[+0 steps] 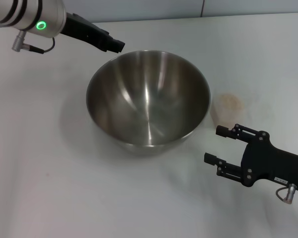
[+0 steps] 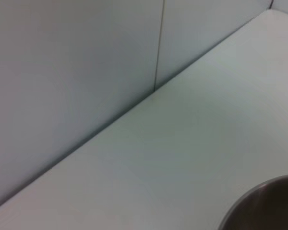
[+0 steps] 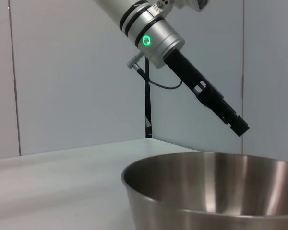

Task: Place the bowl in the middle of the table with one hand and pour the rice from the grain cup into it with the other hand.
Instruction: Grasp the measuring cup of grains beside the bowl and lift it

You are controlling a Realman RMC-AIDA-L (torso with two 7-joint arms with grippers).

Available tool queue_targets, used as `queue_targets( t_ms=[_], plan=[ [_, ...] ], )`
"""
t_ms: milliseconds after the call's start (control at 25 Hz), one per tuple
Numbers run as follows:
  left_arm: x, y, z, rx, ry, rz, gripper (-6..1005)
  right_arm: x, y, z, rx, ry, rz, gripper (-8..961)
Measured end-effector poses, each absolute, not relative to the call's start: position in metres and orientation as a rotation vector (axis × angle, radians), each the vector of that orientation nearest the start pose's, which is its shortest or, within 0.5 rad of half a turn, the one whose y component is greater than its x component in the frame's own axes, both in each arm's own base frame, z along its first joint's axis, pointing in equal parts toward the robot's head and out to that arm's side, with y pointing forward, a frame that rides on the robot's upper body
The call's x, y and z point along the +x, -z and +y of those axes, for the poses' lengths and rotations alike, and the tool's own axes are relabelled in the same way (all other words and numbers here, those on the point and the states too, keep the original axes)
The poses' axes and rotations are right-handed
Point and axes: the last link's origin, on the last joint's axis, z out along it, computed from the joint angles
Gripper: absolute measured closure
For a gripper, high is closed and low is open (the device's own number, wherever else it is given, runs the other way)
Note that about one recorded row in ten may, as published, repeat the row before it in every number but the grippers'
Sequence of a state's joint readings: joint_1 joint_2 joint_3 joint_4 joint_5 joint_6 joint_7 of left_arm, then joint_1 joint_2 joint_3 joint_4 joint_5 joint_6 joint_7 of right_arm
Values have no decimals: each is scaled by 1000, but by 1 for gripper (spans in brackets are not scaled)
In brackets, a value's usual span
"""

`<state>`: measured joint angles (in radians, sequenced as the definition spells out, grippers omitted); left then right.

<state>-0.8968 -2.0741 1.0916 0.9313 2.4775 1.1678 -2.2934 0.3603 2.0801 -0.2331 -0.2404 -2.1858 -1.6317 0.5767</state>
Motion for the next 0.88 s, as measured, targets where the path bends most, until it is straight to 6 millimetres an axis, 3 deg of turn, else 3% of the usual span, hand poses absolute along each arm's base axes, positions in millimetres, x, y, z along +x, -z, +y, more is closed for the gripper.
queue_targets(
  t_ms=[240,400,640,880],
  plan=[
    [-132,-12,446,-2528,78,-724,501,321,41,234,-2490,-845,310,267],
    [-136,-41,432,-2485,338,-690,502,321,41,235,-2489,-843,311,267],
    [-162,-59,404,-2446,629,-670,503,320,41,236,-2489,-844,306,267],
    [-200,-63,368,-2407,847,-621,488,319,41,237,-2491,-845,302,267]
  ],
)
